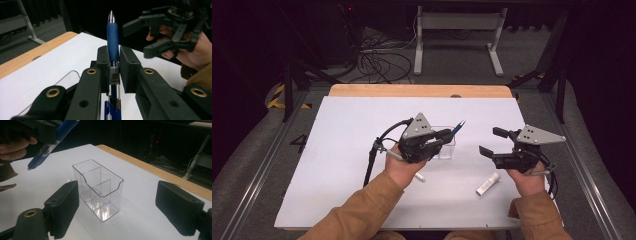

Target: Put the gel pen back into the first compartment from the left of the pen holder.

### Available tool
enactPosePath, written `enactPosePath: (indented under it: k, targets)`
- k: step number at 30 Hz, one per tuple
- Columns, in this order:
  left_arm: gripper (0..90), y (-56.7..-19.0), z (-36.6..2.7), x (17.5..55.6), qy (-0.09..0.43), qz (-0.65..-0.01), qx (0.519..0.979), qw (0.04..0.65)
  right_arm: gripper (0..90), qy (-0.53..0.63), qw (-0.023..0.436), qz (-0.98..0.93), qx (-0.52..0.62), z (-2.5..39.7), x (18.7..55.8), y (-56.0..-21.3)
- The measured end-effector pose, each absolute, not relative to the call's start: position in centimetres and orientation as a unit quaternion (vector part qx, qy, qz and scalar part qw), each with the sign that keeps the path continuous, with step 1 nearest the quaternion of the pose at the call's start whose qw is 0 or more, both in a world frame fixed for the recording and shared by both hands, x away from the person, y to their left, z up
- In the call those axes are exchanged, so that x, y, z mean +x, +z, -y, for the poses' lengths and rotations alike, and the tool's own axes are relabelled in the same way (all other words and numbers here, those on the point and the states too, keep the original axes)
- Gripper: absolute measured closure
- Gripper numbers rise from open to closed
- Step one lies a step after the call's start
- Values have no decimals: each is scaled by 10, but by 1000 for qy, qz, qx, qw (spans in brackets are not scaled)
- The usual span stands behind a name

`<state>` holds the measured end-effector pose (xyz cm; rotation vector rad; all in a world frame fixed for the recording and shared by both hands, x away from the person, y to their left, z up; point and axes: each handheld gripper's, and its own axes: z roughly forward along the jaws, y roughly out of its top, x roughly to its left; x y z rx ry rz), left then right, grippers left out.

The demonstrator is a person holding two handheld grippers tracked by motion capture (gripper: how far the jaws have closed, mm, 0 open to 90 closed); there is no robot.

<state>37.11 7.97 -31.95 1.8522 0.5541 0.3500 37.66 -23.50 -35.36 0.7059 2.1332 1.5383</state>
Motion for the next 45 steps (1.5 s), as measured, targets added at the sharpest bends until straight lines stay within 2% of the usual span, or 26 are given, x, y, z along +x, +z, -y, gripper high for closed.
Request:
enactPosePath:
  k: [28, 45]
  targets:
    - [788, -338, -105, 424, 181, -260, 731, 605, 195, 555, 202, -767, 249, 233, 377, -354]
    - [788, -357, -110, 450, 207, -267, 740, 582, 194, 555, 201, -769, 247, 232, 376, -354]
